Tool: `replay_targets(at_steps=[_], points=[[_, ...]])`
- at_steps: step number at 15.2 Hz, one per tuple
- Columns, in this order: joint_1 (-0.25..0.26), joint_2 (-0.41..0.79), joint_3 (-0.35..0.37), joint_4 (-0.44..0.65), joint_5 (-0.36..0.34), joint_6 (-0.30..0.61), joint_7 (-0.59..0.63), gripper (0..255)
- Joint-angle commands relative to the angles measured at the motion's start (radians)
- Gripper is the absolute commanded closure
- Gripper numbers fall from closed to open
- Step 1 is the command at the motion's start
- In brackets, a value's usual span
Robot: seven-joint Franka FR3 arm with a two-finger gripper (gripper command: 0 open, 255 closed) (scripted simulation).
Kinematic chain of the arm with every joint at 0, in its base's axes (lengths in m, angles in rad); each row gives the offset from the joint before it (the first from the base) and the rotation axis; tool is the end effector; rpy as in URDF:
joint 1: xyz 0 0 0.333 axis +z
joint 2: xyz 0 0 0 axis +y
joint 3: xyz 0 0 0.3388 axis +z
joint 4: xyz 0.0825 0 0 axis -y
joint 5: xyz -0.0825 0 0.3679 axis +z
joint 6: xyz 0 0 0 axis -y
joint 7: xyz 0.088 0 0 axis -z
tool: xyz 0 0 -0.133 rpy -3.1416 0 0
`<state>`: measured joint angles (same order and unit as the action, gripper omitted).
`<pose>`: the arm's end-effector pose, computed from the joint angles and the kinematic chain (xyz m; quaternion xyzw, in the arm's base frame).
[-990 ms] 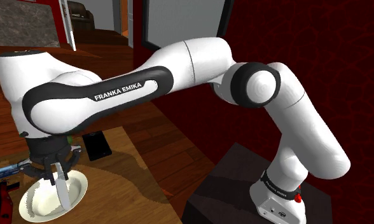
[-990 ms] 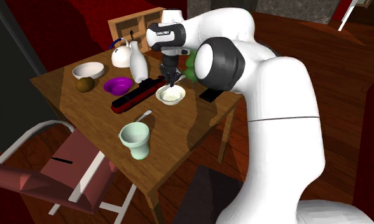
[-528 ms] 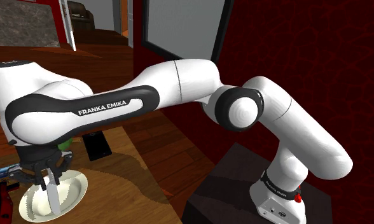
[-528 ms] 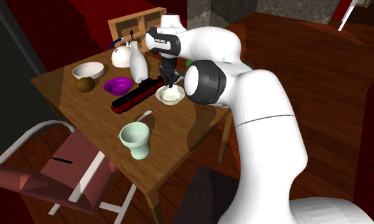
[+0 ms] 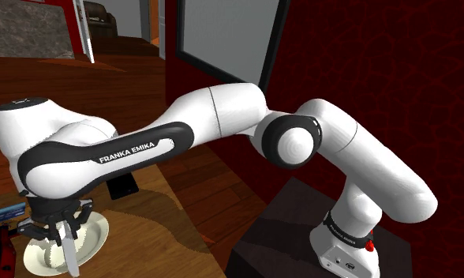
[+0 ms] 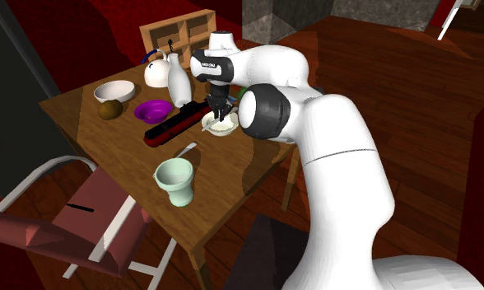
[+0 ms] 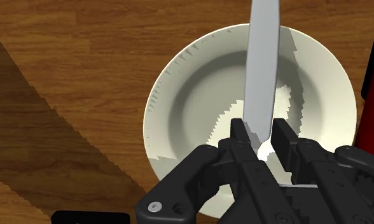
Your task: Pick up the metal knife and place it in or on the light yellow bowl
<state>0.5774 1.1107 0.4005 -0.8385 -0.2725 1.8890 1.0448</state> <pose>0.5714 0.5560 0.2388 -0.9943 0.0946 0.0420 0.0265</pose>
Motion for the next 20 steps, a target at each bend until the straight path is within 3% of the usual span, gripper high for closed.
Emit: replay_targets(at_steps=[1, 8, 9, 14, 18, 20], points=[[-0.002, 0.004, -0.001, -0.014, -0.002, 0.019, 0.001, 255], [-0.002, 0.005, -0.001, -0.013, -0.002, 0.018, 0.001, 255], [-0.002, 0.003, -0.001, -0.018, -0.002, 0.021, 0.002, 0], [-0.002, 0.005, -0.001, -0.013, -0.002, 0.018, 0.001, 0], [0.0, -0.036, 0.006, 0.042, 0.008, -0.076, -0.007, 0], [0.0, -0.037, 0.006, 0.041, 0.008, -0.076, -0.007, 0]])
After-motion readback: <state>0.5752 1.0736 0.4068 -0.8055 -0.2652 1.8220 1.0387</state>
